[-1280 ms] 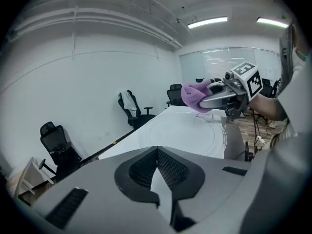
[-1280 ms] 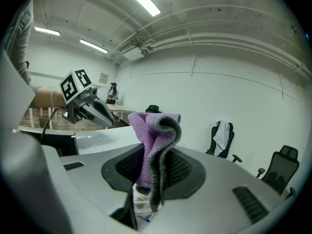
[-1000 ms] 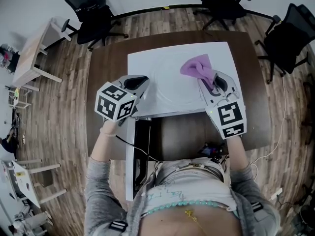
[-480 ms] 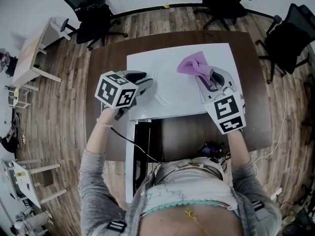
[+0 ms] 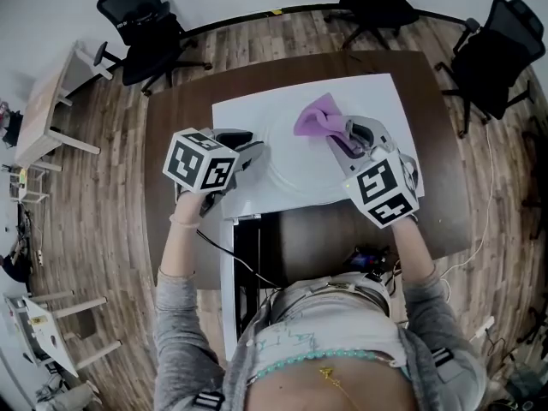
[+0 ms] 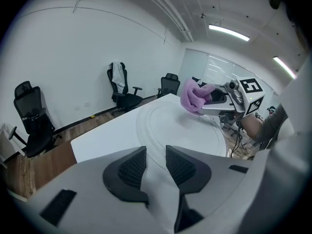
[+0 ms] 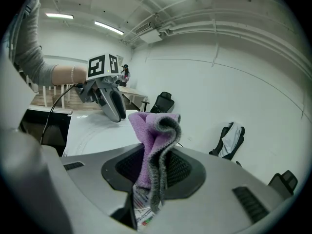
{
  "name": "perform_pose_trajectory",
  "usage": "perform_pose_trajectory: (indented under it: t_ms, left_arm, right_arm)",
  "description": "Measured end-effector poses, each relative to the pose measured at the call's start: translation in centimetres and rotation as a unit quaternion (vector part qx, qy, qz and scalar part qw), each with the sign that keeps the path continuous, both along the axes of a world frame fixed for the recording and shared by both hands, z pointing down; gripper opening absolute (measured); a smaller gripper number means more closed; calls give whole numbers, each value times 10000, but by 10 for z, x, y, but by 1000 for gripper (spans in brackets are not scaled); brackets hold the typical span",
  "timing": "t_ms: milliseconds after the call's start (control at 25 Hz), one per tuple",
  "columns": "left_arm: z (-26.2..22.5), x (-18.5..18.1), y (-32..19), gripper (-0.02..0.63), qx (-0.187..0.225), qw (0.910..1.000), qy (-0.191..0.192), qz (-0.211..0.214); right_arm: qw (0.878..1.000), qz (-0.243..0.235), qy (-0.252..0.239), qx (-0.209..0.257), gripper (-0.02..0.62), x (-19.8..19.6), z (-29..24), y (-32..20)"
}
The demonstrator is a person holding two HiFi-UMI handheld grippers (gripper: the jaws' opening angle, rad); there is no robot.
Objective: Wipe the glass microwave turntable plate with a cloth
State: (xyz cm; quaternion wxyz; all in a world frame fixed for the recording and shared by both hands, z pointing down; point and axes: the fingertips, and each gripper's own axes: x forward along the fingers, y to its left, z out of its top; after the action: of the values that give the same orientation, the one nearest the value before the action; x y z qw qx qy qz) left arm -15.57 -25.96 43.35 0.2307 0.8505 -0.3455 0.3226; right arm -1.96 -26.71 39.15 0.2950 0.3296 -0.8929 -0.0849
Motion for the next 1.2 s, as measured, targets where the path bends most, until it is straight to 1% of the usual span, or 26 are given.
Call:
perform_pose_trajectory:
  t_ms: [120,240,680,840,920,1200]
  left_arm:
    - [1,0,-1,127,-63,10000,-25,22]
    - [2,-1,-1,127,-123,9999,38,3]
    - [1,6,2,129,3,10000,91,8]
    - [4,6,3,129,-109,9998,158,82]
    - [2,6,2,129,-65,9999,143,72]
    - [5,6,3,129,-92,9997,185,114]
  right_arm:
    - [9999,-88,123,-8,112,-6,3,1]
    - [9993,-229,277,-76,112,-15,6,4]
    - [9937,-566,962,-131,112,-28,18,9]
    - [9920,-623,1088,-132,112,-37,21,5]
    - [9917,-599,1131,-130,112,-38,22,4]
    - [9926,-493,1090,-186,112,-32,25,4]
